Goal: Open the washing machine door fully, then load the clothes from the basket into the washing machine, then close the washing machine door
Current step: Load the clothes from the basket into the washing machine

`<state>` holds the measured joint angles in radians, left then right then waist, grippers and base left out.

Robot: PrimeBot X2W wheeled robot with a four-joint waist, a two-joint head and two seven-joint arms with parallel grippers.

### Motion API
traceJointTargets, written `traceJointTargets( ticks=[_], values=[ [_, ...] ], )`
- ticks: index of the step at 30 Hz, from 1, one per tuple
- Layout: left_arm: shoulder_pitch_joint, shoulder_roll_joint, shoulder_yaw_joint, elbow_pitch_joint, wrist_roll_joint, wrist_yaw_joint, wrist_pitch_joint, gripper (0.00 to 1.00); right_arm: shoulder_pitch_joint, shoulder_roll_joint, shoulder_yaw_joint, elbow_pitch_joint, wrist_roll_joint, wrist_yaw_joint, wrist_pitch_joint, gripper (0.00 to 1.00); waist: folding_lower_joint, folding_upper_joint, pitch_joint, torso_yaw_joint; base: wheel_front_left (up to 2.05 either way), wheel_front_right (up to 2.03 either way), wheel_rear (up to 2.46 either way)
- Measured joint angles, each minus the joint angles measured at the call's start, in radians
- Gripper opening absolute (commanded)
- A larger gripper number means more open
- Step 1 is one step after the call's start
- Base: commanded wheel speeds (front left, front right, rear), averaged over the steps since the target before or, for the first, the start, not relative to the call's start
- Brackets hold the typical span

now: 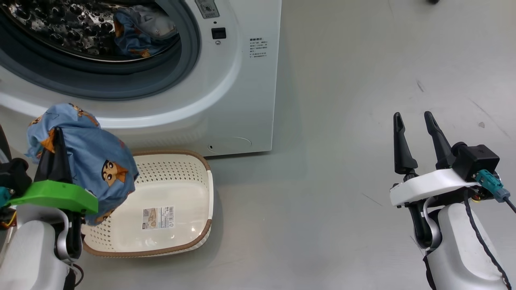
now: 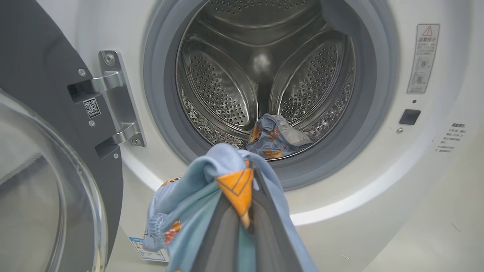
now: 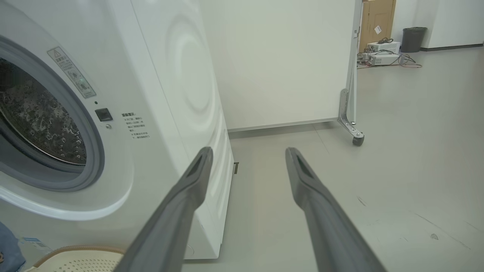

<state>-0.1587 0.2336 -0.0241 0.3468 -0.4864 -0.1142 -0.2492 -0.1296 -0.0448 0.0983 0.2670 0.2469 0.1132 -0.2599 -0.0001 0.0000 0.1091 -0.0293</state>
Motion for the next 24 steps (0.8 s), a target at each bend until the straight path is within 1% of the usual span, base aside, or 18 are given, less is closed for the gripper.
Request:
traceJointTargets(
  ticks=[8,12,16,24],
  values=[
    [0.063,-0.033,0.018,-0.033,0.014,0.001,0.000,0.00,0.027,0.000,0.000,0.001,0.000,0.000,0.000,1.00,0.0000,0.0000,-0.036,-0.015,0.00,0.00,0.00],
    [0.087,-0.041,0.023,-0.043,0.020,0.001,0.000,0.00,0.037,0.001,0.003,0.001,0.000,0.000,0.000,1.00,0.0000,0.0000,-0.047,-0.017,0.00,0.00,0.00],
    [0.104,-0.058,0.023,-0.065,0.030,0.001,0.000,0.00,0.037,0.001,0.004,-0.001,0.000,0.000,0.000,1.00,0.0000,0.0000,-0.050,-0.019,0.00,0.00,0.00],
    [0.120,-0.072,0.032,-0.086,0.035,0.001,0.000,0.00,0.039,0.001,0.006,-0.013,0.002,0.000,0.000,1.00,0.0000,0.0000,-0.041,-0.020,0.00,0.00,0.00]
  ],
)
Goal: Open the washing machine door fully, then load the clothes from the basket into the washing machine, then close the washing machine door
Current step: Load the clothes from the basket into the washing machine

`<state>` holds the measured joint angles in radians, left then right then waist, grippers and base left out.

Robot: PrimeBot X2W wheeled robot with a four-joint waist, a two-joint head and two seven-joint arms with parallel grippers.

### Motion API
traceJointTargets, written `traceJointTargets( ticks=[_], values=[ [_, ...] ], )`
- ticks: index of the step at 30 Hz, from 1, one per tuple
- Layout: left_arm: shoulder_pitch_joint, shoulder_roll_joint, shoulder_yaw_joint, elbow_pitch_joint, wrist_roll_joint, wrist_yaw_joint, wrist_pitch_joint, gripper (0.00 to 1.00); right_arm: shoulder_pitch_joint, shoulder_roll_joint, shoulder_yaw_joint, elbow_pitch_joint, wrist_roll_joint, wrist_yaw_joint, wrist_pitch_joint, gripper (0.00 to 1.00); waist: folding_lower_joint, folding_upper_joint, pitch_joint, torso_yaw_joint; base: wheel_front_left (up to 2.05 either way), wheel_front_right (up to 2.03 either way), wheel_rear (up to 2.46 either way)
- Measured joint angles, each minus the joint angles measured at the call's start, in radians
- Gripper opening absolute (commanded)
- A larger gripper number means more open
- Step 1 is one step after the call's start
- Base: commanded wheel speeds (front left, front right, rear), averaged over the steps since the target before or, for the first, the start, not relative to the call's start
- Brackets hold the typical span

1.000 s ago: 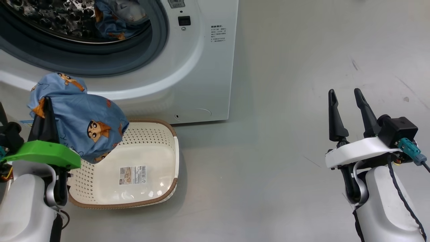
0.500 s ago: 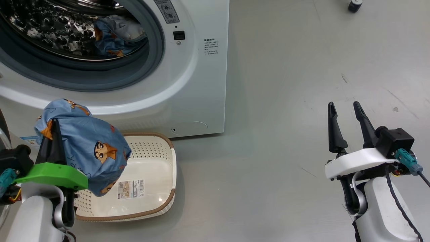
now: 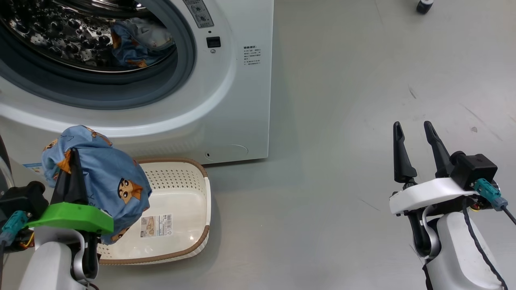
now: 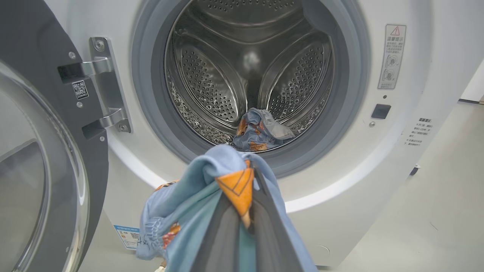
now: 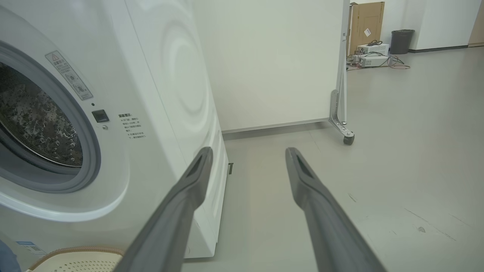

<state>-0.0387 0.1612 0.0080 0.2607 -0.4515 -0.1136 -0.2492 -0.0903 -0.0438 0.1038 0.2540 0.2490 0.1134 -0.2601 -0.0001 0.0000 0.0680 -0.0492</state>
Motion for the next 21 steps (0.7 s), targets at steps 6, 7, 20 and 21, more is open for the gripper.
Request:
traceJointTargets(
  ticks=[6,7,20,21],
  values=[
    [-0.001,-0.011,0.019,-0.011,0.002,0.000,0.000,0.00,0.000,0.000,0.000,-0.015,0.000,0.000,0.000,1.00,0.0000,0.0000,0.026,0.000,0.00,0.00,0.00],
    [-0.003,-0.015,0.022,-0.012,0.002,0.000,0.000,0.00,0.000,0.000,0.000,-0.019,0.001,0.000,0.000,1.00,0.0000,0.0000,0.037,0.000,0.00,0.00,0.00],
    [-0.094,-0.007,0.053,-0.011,0.007,0.000,0.000,0.00,-0.006,0.000,0.006,-0.035,0.002,0.000,0.000,1.00,0.0001,0.0000,0.115,-0.012,0.00,0.00,0.00],
    [-0.107,-0.005,0.055,-0.011,0.011,0.000,0.000,0.00,-0.007,0.000,0.008,-0.035,0.002,0.000,0.000,1.00,0.0000,0.0000,0.122,-0.015,0.00,0.00,0.00]
  ],
)
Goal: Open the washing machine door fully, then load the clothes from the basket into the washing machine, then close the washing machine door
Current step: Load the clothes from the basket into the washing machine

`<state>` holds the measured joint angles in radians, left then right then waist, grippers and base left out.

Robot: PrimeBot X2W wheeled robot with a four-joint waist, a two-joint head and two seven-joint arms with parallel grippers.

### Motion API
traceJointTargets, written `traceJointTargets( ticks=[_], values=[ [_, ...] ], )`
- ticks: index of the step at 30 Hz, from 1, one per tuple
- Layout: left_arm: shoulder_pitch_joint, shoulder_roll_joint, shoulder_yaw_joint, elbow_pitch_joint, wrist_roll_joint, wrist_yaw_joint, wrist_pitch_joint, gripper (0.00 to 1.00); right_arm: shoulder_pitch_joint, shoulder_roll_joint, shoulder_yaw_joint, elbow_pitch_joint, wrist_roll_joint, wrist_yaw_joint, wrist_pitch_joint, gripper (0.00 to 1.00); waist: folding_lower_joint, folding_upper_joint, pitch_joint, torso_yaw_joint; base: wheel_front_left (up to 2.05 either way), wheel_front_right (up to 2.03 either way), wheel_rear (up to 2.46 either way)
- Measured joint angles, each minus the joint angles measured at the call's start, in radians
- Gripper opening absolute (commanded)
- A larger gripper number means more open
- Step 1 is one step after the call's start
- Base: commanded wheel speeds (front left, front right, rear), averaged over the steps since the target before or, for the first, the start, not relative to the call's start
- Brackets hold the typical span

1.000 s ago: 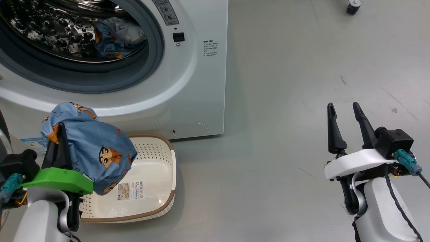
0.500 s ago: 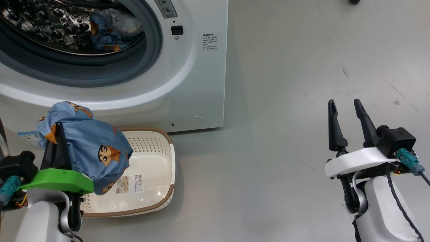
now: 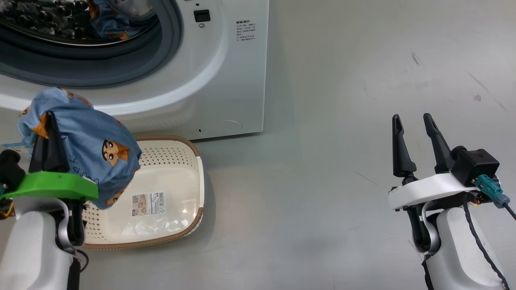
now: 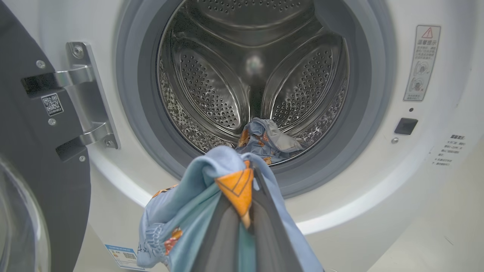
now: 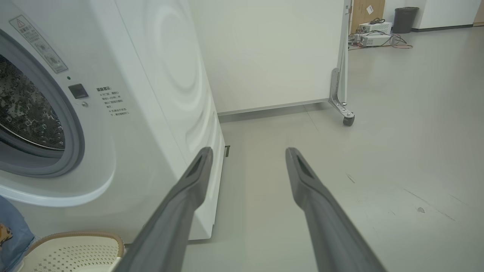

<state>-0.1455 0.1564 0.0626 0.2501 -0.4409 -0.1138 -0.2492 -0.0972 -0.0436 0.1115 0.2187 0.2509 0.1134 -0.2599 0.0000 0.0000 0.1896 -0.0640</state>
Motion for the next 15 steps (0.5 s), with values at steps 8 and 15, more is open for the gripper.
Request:
traceJointTargets(
  ticks=[8,15],
  values=[
    [-0.132,0.049,0.001,0.014,0.020,0.000,0.000,0.00,-0.027,0.000,0.005,-0.010,0.003,0.000,0.000,1.00,0.0000,0.0000,0.056,-0.023,0.00,0.00,0.00],
    [-0.247,0.095,0.000,0.049,0.026,-0.001,0.028,0.00,-0.050,0.000,0.017,-0.014,0.004,0.000,0.000,1.00,0.0000,0.0000,0.099,-0.046,0.00,0.00,0.00]
  ],
)
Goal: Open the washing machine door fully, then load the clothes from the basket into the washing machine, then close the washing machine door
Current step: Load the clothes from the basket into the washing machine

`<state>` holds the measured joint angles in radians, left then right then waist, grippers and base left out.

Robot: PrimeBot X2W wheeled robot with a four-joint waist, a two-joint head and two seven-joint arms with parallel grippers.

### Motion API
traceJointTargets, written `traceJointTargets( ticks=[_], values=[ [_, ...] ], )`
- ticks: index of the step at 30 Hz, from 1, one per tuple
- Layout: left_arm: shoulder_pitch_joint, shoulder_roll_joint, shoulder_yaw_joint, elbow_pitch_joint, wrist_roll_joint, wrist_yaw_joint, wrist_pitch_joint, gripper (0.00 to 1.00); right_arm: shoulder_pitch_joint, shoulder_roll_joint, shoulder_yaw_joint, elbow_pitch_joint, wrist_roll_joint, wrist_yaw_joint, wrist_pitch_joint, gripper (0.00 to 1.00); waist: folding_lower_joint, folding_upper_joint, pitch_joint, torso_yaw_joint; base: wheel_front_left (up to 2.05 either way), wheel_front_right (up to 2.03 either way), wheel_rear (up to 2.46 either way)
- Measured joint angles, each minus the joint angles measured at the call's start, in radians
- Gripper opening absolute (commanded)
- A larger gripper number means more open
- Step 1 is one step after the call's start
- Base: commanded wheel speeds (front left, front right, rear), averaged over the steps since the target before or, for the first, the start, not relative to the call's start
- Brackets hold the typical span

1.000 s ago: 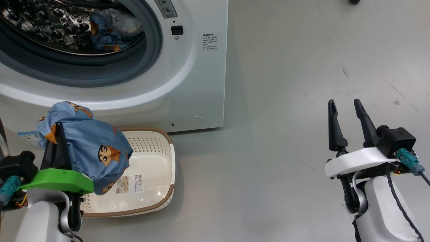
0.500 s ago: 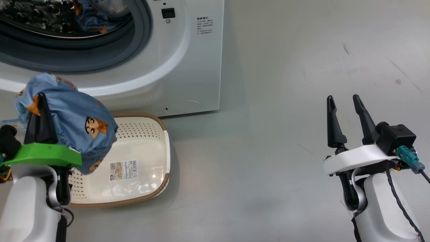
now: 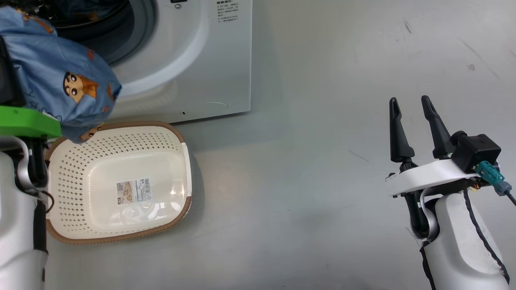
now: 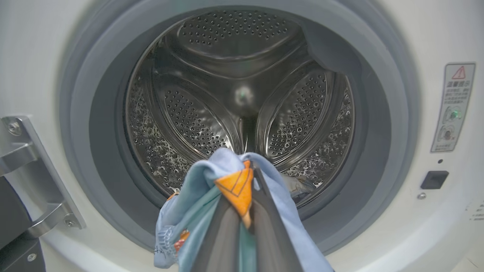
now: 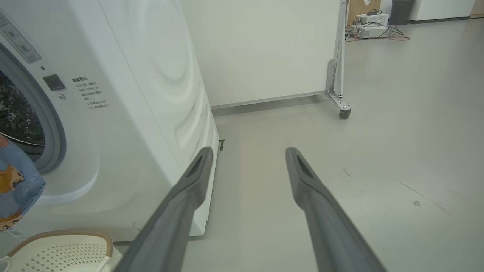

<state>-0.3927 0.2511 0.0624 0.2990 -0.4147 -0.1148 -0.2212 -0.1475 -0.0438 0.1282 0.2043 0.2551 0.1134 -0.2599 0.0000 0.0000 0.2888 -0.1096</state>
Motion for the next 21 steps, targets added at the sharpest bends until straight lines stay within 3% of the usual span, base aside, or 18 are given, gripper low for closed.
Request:
traceJointTargets(
  ticks=[11,21],
  values=[
    [-0.154,0.077,0.011,0.061,-0.007,0.000,0.064,0.00,-0.024,0.000,0.006,-0.006,0.017,-0.002,0.000,1.00,0.0000,0.0000,0.072,-0.043,0.00,0.00,0.00],
    [-0.289,0.087,-0.006,0.108,-0.010,-0.003,0.114,0.00,-0.044,0.000,0.002,-0.035,0.027,-0.003,0.000,1.00,0.0000,0.0000,0.157,-0.065,0.00,0.00,0.00]
  ],
)
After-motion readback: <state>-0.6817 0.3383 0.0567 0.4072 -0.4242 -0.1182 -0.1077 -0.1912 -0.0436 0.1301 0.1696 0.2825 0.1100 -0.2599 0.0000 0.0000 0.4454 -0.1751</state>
